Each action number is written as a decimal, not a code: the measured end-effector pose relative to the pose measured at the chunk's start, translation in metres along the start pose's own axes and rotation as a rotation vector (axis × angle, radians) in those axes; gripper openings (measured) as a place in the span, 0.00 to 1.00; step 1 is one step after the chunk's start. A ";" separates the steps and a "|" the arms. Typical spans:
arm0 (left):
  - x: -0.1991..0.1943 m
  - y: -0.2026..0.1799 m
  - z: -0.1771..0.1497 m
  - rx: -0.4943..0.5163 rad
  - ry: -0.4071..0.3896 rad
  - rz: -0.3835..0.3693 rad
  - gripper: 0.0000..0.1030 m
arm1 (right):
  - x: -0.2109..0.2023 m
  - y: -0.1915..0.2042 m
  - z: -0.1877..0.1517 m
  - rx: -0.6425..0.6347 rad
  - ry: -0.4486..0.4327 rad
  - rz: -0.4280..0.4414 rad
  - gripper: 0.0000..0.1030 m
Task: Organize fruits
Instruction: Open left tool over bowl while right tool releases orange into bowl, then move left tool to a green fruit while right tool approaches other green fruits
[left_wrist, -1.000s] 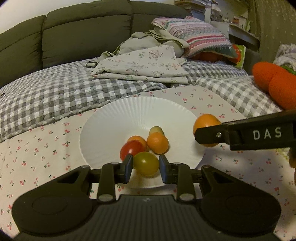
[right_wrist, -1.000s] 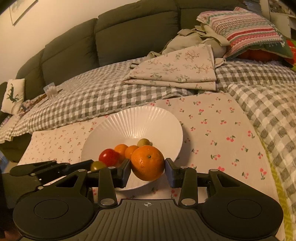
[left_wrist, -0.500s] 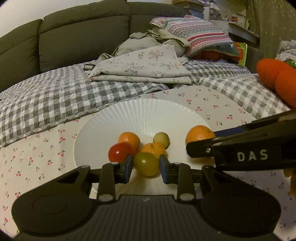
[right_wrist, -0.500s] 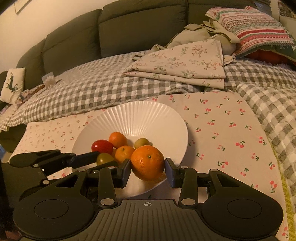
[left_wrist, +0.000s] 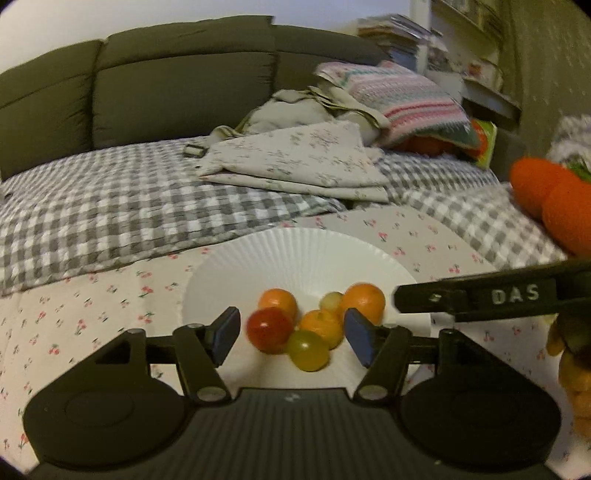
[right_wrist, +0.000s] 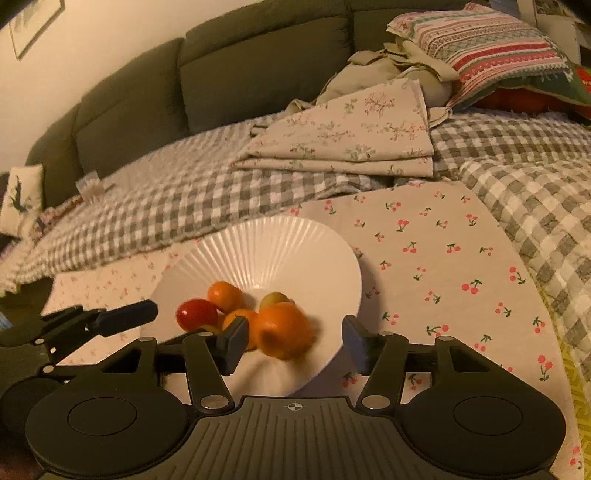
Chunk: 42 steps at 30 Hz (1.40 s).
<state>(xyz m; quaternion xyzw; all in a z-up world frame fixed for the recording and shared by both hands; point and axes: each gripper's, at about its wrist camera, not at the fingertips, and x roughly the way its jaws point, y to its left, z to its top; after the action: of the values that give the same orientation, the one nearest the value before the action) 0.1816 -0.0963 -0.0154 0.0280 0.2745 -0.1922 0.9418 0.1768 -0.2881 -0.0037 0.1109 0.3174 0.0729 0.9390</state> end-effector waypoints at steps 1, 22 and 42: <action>-0.003 0.004 0.001 -0.012 0.001 0.007 0.61 | -0.002 0.000 0.001 0.005 -0.004 -0.001 0.54; -0.061 0.046 -0.023 -0.157 0.123 0.115 0.61 | -0.050 0.018 -0.003 0.006 -0.031 0.033 0.58; -0.093 0.060 -0.049 -0.286 0.188 0.155 0.61 | -0.082 0.063 -0.051 -0.060 0.064 0.125 0.58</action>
<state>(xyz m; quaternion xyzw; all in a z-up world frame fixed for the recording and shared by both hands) 0.1067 -0.0010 -0.0110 -0.0671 0.3826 -0.0746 0.9184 0.0766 -0.2363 0.0207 0.0998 0.3374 0.1445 0.9248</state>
